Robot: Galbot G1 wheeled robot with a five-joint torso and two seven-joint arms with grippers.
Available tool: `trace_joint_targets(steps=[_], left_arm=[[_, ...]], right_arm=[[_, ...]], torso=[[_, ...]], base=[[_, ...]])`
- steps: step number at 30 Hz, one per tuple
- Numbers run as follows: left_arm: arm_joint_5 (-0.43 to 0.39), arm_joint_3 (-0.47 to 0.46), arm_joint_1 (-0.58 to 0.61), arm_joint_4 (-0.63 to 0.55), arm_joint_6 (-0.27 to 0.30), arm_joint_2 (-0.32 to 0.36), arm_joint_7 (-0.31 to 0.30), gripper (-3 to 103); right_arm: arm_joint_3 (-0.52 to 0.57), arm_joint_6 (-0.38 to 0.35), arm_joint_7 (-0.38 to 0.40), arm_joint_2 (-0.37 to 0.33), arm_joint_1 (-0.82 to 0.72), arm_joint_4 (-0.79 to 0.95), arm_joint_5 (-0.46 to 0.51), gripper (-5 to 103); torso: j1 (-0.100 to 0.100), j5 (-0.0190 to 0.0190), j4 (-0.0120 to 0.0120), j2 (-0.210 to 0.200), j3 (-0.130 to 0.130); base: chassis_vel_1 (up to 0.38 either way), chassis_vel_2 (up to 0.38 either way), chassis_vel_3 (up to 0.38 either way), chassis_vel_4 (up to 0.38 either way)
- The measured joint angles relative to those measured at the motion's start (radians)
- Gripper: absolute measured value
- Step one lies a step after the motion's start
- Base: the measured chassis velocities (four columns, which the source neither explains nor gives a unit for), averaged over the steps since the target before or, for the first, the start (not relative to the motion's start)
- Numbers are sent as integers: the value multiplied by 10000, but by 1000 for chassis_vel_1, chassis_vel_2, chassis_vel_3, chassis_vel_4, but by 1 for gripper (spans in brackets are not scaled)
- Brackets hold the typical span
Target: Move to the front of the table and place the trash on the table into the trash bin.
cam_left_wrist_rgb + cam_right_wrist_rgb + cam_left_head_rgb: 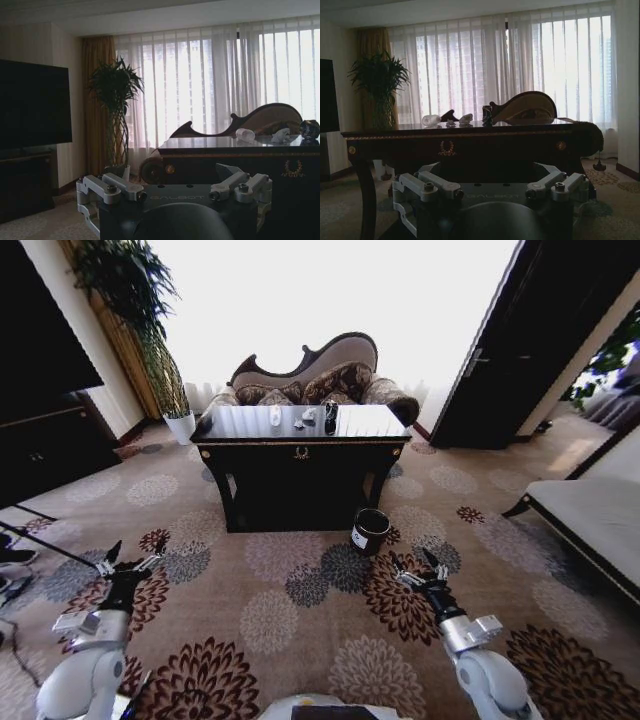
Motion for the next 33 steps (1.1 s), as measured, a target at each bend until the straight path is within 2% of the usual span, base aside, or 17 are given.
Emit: trace_joint_targets(steps=[4,8,25,33], left_arm=[[62,-194,116,-388,-15,-123,-15,100],[353,-255,122,-434,411,-323,-491,100],[688,-286,205,-468,482,-580,-528,100],[445,-139,288,-457,804,-703,-745,100]], right_arm=[[223,-1,358,92,-22,325,1,100],[236,-49,880,271,-32,403,-92,100],[106,72,795,421,0,124,-409,100],[-18,48,702,484,-6,171,-57,100]], torso=[[0,3,-1,1,0],[0,-1,0,1,0],[0,1,0,0,0],[0,0,0,1,0]], base=[[0,0,0,0],[0,0,0,0],[0,0,0,0],[0,0,0,0]])
